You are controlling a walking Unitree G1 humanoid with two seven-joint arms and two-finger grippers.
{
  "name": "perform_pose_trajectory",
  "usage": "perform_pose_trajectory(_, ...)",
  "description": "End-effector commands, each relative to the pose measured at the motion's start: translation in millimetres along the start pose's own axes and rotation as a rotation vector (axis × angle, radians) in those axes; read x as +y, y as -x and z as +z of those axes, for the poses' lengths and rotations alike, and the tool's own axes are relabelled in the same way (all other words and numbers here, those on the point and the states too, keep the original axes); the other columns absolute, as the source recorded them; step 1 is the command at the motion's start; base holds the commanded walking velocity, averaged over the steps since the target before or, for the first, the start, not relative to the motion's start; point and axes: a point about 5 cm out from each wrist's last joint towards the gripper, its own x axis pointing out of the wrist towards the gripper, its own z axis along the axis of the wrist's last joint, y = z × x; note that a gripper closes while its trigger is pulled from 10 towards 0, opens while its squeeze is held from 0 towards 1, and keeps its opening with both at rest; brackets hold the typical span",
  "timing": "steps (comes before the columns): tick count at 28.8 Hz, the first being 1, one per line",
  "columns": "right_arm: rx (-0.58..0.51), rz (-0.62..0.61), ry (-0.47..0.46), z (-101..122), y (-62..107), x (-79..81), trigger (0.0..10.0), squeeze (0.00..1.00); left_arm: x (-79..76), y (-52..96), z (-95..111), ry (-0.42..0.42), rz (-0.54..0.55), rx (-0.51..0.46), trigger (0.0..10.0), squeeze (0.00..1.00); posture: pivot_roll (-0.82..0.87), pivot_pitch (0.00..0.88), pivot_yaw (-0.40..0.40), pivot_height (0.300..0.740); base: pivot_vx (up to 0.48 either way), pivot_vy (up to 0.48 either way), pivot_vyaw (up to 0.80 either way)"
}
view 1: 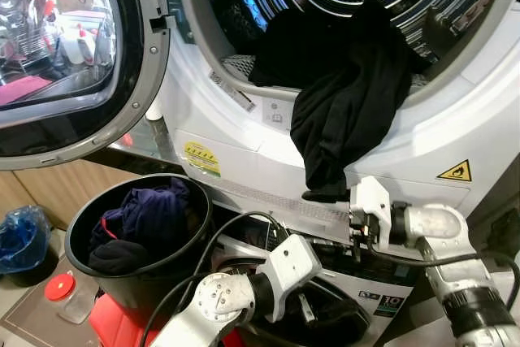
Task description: Clothes washing
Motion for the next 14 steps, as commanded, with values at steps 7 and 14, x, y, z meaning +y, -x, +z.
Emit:
perform_pose_trajectory(7, 0.043, 0.172, -0.181, -41, 7.7, 64.0, 10.0, 0.0, 31.8, 15.8, 37, -0.121, 0.155, -0.139, 10.0, 0.0, -0.03, 0.01, 0.078, 0.74, 0.0, 0.0, 0.0)
perform_pose_trajectory(14, 0.024, 0.203, -0.213, -44, 21.6, 92.0, 10.0, 0.0, 32.2, 17.5, 29, -0.117, 0.151, -0.126, 10.0, 0.0, -0.04, 0.019, 0.078, 0.74, 0.0, 0.0, 0.0)
